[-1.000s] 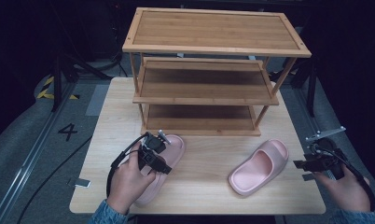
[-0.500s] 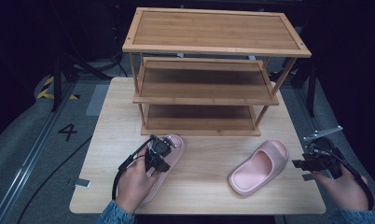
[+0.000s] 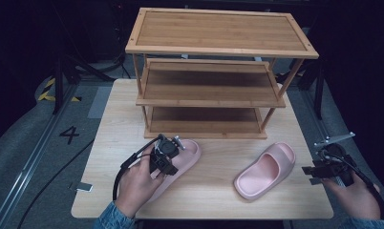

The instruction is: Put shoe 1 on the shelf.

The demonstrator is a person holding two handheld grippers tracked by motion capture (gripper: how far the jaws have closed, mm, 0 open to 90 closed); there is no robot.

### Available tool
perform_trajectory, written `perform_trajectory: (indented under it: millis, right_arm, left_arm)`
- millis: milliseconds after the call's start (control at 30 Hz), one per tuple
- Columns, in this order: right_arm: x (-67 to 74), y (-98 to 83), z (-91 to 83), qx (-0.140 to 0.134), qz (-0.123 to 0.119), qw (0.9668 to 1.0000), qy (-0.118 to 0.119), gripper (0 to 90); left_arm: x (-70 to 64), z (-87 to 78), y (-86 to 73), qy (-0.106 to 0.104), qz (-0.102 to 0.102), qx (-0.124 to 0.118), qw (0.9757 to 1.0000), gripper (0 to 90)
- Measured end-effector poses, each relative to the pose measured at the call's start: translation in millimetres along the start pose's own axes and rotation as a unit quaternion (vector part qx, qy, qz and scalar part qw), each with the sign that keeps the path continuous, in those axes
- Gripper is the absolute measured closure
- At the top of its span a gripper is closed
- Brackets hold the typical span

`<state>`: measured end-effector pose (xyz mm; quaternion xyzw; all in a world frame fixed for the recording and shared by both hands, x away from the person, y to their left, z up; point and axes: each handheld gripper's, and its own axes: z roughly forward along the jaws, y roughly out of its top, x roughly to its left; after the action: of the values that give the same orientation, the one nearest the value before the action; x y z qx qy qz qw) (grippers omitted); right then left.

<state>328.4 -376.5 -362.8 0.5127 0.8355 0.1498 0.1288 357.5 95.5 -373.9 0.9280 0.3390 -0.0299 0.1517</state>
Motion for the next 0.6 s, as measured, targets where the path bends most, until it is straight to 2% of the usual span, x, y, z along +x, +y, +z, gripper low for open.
perform_trajectory:
  millis: [67,133,400,600]
  right_arm:
    - [-0.1,-1.7,-0.1,0.001,0.002,1.0,-0.001,49.5]
    - [0.2,-3.8,-0.1,0.001,0.004,1.0,0.001,49.5]
    - [0.2,-9.5,1.3,0.004,0.01,0.9999,0.0,49.4]
    - [-1.1,-10.7,4.9,0.012,0.014,0.9998,0.0,49.8]
  left_arm:
    - [-2.2,-7.0,3.1,0.003,0.004,-0.001,1.0,84.1]
    - [-4.3,-14.6,7.4,0.005,0.017,-0.001,0.9998,84.1]
    - [-14.8,-42.0,21.3,-0.002,0.042,-0.003,0.9991,84.0]
    - [-19.0,-66.2,30.5,0.001,0.05,-0.01,0.9987,84.0]
